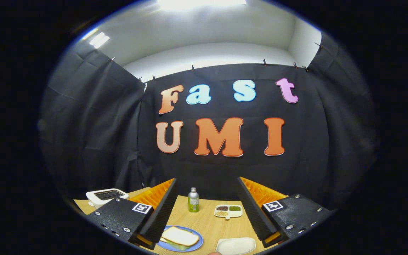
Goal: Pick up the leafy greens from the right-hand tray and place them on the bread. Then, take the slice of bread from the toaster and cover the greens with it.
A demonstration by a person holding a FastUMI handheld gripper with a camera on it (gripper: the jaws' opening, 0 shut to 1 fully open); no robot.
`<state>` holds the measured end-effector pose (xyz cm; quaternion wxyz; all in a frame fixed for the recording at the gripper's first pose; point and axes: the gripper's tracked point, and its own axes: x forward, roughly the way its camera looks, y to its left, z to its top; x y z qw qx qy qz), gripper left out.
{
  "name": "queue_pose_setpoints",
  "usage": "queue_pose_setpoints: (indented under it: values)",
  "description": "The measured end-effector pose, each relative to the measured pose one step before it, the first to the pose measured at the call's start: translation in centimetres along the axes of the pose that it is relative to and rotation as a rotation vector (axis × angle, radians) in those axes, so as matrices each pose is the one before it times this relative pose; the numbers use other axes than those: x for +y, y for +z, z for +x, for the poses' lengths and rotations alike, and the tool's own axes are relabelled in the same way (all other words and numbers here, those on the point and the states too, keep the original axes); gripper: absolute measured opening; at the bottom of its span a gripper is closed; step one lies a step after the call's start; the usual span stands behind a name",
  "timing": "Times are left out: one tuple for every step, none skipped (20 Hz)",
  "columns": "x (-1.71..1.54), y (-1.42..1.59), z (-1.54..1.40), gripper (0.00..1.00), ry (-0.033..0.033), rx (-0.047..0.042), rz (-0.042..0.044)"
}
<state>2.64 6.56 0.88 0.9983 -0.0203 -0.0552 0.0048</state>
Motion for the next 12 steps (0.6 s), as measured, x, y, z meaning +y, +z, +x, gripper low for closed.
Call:
queue_pose_setpoints:
  values:
    - [-0.249,0.752,-0.408,0.98,-0.01116,-0.0167,-0.0121]
    - [-0.331,0.657,-0.351,0.98,-0.01153,-0.01217,-0.00936]
    - [-0.379,0.493,-0.206,0.98,-0.01537,-0.00982,-0.00741]
    - [-0.322,0.513,-0.235,0.98,-0.0112,-0.00754,-0.00781]
    - [-0.171,0.454,-0.204,0.98,-0.0076,-0.00703,-0.00608]
    - [0.022,0.524,-0.328,0.98,0.00475,-0.01656,-0.00538]
    - [-0.016,0.687,-0.132,0.98,-0.00307,-0.01718,-0.00486]
    - [-0.277,0.473,-0.138,0.98,-0.0086,-0.01778,-0.00802]
    - [-0.232,0.489,-0.175,0.98,-0.0109,-0.01762,-0.00829]
    - [-0.268,0.301,-0.232,0.98,-0.01388,-0.0125,-0.00725]
    - [-0.286,0.27,-0.12,0.98,-0.0165,-0.00861,-0.00866]
    - [-0.586,0.184,-0.132,0.99,-0.02457,-0.00086,-0.01141]
